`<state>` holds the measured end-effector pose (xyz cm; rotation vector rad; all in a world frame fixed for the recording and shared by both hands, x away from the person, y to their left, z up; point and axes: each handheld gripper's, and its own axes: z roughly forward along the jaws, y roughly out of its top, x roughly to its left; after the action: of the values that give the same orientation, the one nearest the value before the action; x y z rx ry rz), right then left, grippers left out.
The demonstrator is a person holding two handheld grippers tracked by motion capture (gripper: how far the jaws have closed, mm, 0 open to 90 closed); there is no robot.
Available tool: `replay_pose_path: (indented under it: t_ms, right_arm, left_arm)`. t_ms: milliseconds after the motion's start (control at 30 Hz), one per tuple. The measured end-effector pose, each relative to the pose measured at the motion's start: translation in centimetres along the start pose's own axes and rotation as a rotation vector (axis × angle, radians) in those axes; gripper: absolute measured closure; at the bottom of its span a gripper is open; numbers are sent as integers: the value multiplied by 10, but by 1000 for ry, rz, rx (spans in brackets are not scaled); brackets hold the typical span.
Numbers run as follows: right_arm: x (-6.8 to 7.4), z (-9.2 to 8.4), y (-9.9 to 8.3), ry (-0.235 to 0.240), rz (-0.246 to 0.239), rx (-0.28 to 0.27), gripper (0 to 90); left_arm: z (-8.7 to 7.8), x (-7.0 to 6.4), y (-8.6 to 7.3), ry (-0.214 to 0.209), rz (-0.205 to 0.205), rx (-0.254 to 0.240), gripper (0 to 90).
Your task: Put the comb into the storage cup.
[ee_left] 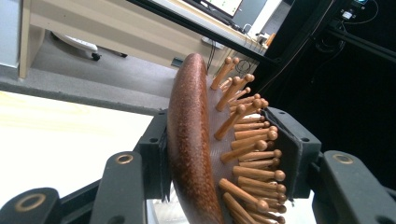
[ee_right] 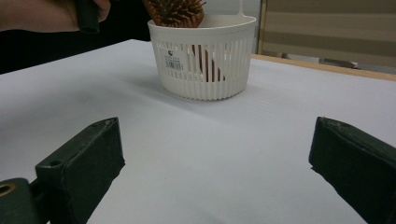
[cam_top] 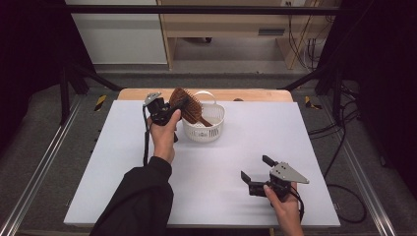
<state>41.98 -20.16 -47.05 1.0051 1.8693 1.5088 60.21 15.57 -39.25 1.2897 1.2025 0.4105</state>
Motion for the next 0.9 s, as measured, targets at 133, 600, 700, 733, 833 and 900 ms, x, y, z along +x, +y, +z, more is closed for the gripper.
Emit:
replay_pose_path:
  t_ms: [133, 600, 700, 733, 833, 900]
  right_arm:
    - [1, 0, 0, 0, -1, 1, 33]
    - [0, 0, 0, 0, -2, 5, 33]
    - [0, 0, 0, 1, -3, 5, 34]
    - [0, 0, 0, 1, -4, 4, 34]
    - [0, 0, 0, 1, -3, 4, 33]
    - [0, 0, 0, 1, -4, 4, 33]
  left_arm:
    - [1, 0, 0, -1, -1, -4, 466]
    - [2, 4, 0, -5, -6, -3, 461]
    - [3, 5, 0, -4, -4, -2, 460]
    - [3, 5, 0, -4, -3, -1, 459]
    - [3, 5, 0, -4, -2, -1, 459]
    - [3, 6, 0, -3, -2, -1, 458]
